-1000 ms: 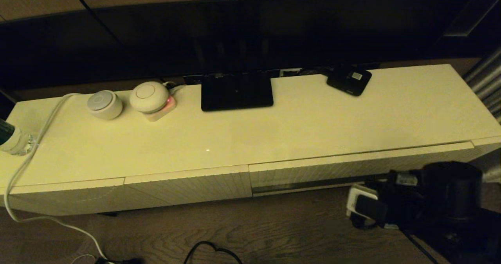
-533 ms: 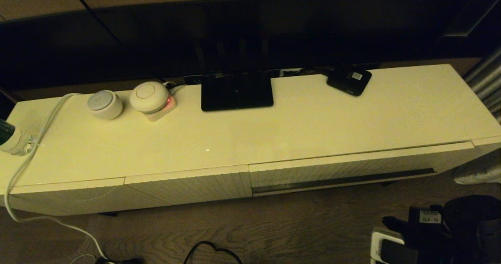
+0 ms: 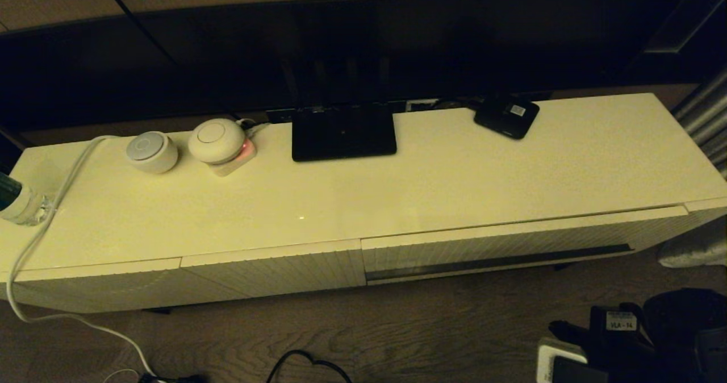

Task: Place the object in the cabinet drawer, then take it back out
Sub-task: Open the drawer

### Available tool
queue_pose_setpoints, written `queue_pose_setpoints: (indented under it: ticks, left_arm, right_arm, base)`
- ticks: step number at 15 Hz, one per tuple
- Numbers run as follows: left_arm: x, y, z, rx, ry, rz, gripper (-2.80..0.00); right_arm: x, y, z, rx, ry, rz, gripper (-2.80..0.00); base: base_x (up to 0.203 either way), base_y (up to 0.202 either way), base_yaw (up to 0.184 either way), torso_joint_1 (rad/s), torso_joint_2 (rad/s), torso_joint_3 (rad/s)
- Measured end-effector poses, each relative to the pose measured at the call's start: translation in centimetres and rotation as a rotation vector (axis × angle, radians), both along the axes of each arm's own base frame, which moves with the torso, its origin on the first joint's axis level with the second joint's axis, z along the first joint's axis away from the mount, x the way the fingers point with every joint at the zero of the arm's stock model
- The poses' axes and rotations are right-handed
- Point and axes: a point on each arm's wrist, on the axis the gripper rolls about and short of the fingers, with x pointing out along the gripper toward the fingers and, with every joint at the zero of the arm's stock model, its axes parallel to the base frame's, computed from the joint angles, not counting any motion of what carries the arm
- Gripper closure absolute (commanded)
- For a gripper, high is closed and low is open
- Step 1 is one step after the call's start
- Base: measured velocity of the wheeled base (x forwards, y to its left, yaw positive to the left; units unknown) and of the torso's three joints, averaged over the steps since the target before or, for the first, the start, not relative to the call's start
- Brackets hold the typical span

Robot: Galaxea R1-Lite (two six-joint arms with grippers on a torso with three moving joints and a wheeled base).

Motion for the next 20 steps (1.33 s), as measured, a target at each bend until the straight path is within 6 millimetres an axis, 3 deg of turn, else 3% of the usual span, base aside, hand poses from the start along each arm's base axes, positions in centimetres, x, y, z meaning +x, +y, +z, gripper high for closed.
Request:
queue_pose_setpoints:
  ticks: [20]
  left_arm:
    - [0.0,0.0,0.0,0.0,0.0,0.0,0.0]
  right_arm:
    - [-1.4,-0.5,-0.7,-0.008,0.142,0.082,0.0]
  base:
    - [0.0,0.0,0.0,0.0,0.0,0.0]
